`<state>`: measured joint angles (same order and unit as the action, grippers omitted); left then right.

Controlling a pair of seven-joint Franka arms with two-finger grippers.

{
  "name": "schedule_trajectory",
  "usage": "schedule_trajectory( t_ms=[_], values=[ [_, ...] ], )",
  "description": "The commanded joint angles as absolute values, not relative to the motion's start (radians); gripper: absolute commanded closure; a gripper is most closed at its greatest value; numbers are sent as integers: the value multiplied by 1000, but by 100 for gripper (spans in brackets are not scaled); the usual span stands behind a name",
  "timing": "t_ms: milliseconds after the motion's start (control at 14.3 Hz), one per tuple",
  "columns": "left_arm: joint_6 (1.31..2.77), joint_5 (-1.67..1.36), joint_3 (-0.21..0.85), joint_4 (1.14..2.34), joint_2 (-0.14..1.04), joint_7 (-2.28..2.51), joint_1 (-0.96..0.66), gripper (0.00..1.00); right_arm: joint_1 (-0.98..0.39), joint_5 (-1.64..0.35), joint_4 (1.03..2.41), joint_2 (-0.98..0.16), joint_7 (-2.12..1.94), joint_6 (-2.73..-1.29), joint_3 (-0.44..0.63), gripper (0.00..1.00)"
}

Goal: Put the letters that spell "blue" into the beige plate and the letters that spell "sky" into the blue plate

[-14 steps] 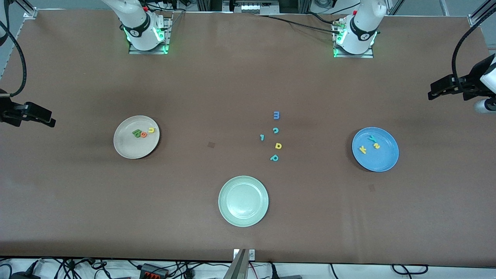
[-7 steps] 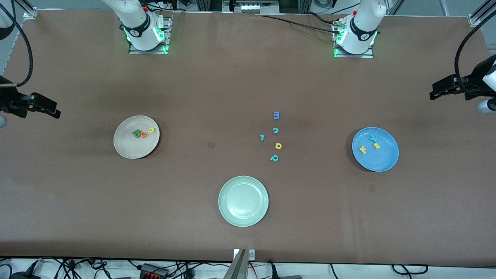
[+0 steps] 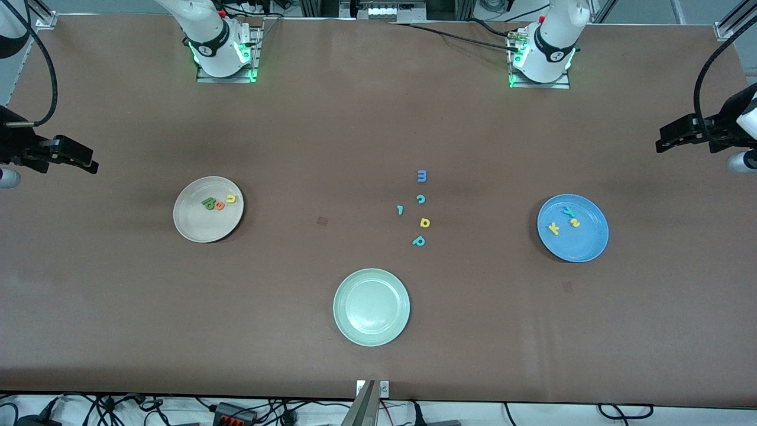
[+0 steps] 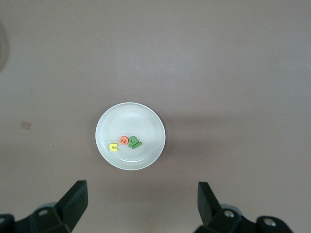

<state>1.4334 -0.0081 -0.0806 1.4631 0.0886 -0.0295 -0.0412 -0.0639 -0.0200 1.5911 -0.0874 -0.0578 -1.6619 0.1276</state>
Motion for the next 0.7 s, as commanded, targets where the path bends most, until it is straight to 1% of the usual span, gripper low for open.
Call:
schedule_trajectory(
  t_ms=[0,140,629],
  values=[
    [1416,-18,-95,1448,86,-52,-52,0,-46,5,1608,-81,-43,-1663,110,0],
    [1414,-18,-95,1450,86,-52,-54,0,-43,31,1606,-84,-43,-1663,110,0],
    [1414,-20,-94,1448,89,-54,-45,0,-48,31,1600,-83,-44,-1660,112,0]
  ],
)
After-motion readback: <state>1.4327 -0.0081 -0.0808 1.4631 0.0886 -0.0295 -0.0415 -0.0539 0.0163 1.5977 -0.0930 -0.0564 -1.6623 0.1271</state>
